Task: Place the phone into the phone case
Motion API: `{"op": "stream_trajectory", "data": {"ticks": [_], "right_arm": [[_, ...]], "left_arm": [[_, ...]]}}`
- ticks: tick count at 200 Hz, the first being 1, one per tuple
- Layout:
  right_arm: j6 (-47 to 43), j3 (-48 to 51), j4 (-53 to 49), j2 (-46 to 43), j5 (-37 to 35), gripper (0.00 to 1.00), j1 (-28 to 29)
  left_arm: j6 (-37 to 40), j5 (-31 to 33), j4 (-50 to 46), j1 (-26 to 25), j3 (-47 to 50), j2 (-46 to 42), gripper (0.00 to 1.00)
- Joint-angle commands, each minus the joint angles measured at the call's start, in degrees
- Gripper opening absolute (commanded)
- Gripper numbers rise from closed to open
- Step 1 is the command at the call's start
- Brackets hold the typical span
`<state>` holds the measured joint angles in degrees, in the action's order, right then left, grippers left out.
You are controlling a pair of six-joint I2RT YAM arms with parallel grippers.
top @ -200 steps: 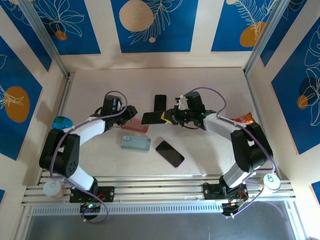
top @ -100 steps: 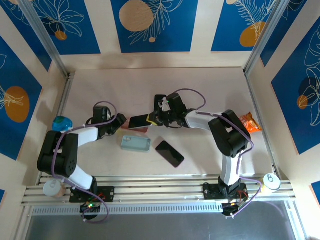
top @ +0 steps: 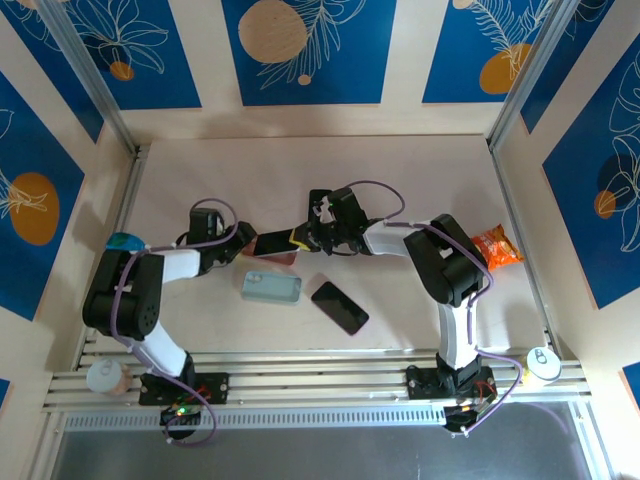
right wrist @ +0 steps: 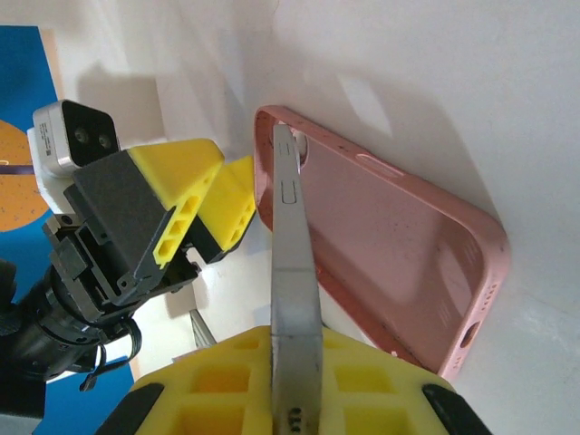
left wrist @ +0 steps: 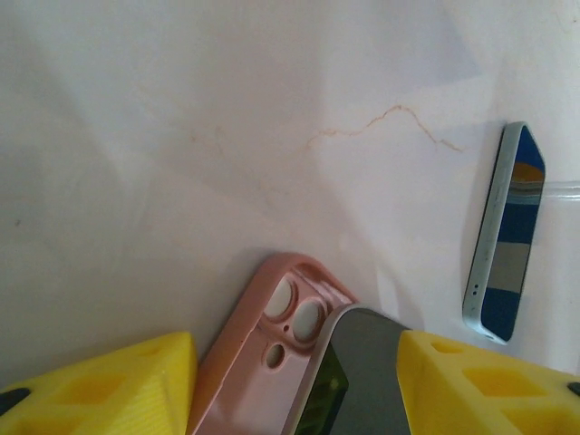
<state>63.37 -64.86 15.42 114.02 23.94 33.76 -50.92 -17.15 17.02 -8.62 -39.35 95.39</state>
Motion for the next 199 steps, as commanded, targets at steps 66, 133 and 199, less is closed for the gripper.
{"op": "stream_trajectory", "data": {"ticks": [66, 133, 199], "right_arm": [[0.4, -2.3, -0.1, 2.6, 0.6, 0.00, 0.3], [-1.6, -5.1, -2.7, 5.1, 0.6, 0.00, 0.9], [-3.6, -7.3, -5.8, 7.4, -0.6, 0.00, 2.2]], "left_arm": [[-1.4, -3.2, 5.0, -0.2, 3.1, 1.3, 0.59], [-4.3, -3.9, 7.5, -1.7, 5.3, 0.7, 0.59], [-5.7, -3.0, 8.2, -4.7, 5.5, 0.7, 0.59]]}}
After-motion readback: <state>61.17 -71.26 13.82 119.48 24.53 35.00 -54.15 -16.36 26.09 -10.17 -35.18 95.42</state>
